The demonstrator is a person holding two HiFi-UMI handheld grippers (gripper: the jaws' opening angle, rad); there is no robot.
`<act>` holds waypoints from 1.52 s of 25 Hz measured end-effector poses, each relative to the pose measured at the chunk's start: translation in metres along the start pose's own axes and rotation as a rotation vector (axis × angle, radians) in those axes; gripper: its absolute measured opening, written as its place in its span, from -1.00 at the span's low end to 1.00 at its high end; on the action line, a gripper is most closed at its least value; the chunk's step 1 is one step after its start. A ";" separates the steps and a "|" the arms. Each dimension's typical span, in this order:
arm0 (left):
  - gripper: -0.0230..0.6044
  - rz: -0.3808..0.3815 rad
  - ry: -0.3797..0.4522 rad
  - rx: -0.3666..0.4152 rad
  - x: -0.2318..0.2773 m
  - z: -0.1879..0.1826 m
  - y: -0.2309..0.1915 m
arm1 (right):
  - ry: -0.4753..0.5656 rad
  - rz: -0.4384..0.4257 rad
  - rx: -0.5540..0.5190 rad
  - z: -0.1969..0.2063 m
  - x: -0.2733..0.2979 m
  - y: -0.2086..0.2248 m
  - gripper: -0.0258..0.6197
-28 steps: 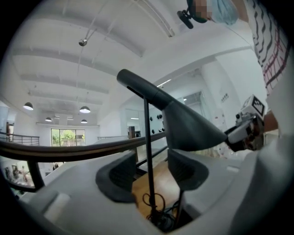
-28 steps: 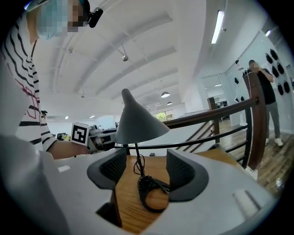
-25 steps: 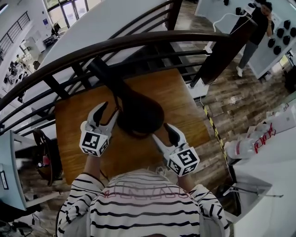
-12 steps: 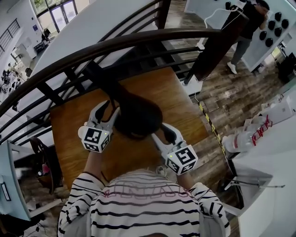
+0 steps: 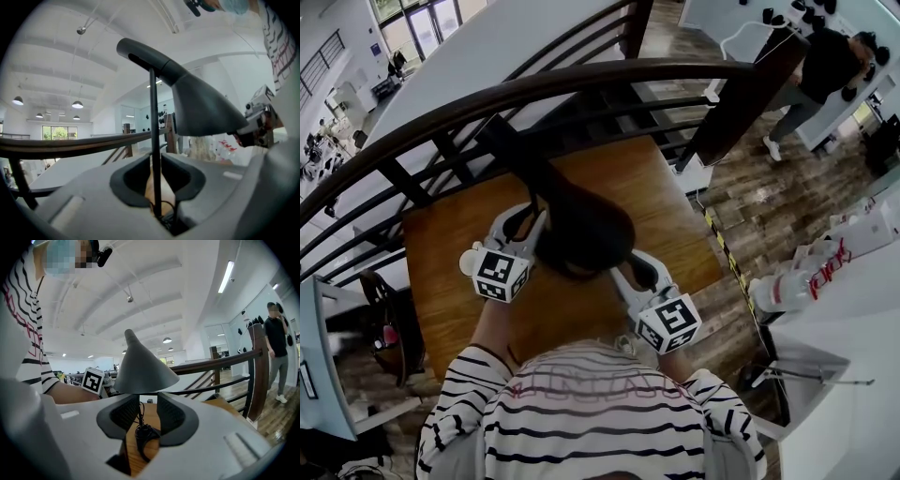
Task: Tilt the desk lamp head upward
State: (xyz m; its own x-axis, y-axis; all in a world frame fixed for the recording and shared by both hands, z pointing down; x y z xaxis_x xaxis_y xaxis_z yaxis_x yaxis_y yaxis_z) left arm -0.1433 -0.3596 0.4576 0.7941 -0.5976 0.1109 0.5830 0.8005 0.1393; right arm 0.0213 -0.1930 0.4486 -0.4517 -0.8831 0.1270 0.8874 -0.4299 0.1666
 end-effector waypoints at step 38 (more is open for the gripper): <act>-0.78 -0.038 -0.028 -0.064 0.002 0.005 0.004 | 0.117 0.007 -0.197 -0.080 -0.055 0.015 -0.63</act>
State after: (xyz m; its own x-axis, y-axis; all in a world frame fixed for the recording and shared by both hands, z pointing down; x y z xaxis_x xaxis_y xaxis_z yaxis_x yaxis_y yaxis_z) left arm -0.1398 -0.3578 0.4630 0.7665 -0.6281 0.1341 0.6233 0.7778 0.0807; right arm 0.0665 -0.1658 0.3655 -0.4417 -0.8971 0.0117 0.8966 -0.4418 -0.0297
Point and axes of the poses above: the fingertips, and each gripper's own axes: x forward along the fingers, y to its right, z out of its underside, the point moved 6 cm from there along -x, backward along the fingers, and after that the axes turned 5 degrees about -z, right-handed, at the moved point
